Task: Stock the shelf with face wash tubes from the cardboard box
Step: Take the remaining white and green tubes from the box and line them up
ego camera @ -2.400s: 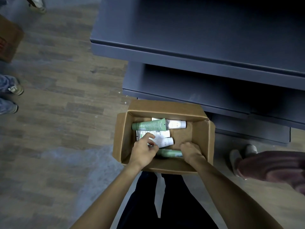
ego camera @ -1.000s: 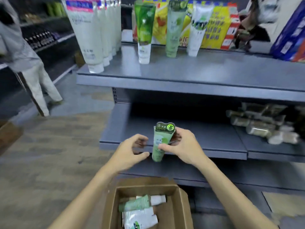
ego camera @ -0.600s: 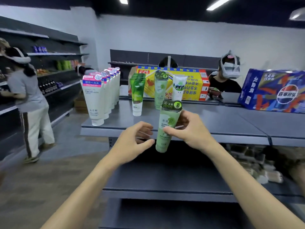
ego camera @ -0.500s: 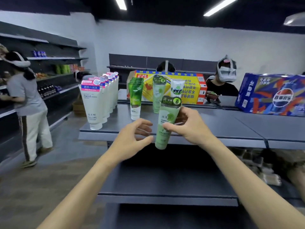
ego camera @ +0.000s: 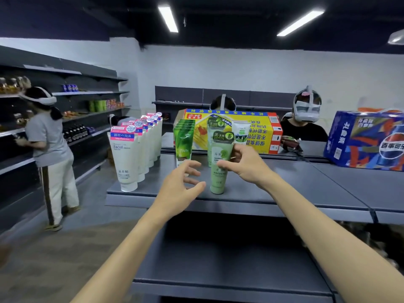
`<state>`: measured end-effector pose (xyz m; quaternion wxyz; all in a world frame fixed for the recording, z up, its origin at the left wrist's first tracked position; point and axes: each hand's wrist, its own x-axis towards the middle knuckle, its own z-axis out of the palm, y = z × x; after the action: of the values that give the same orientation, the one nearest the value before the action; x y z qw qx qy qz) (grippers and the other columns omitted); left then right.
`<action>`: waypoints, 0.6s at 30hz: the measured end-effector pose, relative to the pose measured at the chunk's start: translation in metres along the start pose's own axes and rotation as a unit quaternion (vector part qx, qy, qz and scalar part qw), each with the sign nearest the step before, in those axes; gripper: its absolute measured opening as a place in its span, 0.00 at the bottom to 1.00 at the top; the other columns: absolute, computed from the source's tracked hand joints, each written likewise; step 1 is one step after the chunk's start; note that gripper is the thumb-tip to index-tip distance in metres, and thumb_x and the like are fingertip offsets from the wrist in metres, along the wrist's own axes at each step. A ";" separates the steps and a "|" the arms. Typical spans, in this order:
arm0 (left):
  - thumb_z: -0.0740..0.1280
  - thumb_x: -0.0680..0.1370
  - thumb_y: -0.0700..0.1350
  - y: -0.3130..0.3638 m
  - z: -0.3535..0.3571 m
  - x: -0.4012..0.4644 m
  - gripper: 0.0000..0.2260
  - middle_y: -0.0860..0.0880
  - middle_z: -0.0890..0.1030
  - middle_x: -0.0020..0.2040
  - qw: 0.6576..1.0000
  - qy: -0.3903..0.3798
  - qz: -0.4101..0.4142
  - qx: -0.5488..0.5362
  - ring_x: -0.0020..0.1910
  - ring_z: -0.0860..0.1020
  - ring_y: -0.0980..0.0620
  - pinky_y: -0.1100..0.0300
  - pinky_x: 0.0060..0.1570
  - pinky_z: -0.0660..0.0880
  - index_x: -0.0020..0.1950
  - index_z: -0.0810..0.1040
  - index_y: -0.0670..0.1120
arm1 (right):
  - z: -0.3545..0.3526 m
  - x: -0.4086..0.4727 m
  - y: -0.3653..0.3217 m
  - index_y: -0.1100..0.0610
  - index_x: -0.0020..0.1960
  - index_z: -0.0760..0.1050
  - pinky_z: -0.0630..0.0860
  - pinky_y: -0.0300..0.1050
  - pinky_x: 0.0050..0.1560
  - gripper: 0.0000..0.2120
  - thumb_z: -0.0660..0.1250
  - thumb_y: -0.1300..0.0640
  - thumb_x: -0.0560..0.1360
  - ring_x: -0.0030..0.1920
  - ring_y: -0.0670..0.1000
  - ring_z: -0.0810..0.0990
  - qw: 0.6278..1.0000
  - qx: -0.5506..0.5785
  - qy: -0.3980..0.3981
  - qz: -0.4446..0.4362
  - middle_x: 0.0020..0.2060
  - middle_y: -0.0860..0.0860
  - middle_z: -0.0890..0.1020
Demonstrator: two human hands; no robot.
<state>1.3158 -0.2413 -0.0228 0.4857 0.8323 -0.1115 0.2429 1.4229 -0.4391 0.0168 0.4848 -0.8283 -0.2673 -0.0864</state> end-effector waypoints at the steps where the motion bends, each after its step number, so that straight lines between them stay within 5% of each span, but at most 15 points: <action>1: 0.72 0.75 0.44 0.000 0.002 0.003 0.17 0.55 0.80 0.52 1.000 0.001 -0.003 0.004 0.44 0.81 0.63 0.69 0.43 0.77 0.62 0.75 0.53 | 0.001 0.004 0.001 0.55 0.59 0.79 0.81 0.55 0.58 0.18 0.77 0.55 0.71 0.53 0.48 0.84 1.000 -0.006 -0.002 -0.002 0.53 0.48 0.85; 9: 0.72 0.74 0.45 -0.007 0.014 0.026 0.18 0.54 0.80 0.52 1.000 -0.003 -0.013 0.013 0.44 0.81 0.62 0.73 0.40 0.75 0.63 0.74 0.54 | 0.003 0.039 0.013 0.56 0.60 0.78 0.79 0.53 0.60 0.18 0.76 0.56 0.72 0.54 0.48 0.82 1.000 -0.030 -0.005 -0.005 0.54 0.49 0.84; 18: 0.72 0.75 0.43 -0.016 0.021 0.043 0.17 0.53 0.80 0.52 1.000 -0.007 -0.004 -0.003 0.44 0.81 0.61 0.64 0.45 0.79 0.62 0.75 0.54 | -0.002 0.075 0.030 0.56 0.59 0.78 0.79 0.54 0.59 0.19 0.77 0.55 0.70 0.54 0.49 0.83 0.999 -0.052 -0.001 0.008 0.54 0.49 0.84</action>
<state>1.3653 -0.2497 -0.0216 0.4882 0.8331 -0.1126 0.2346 1.5019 -0.4250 0.0253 0.4418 -0.8545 -0.2560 -0.0957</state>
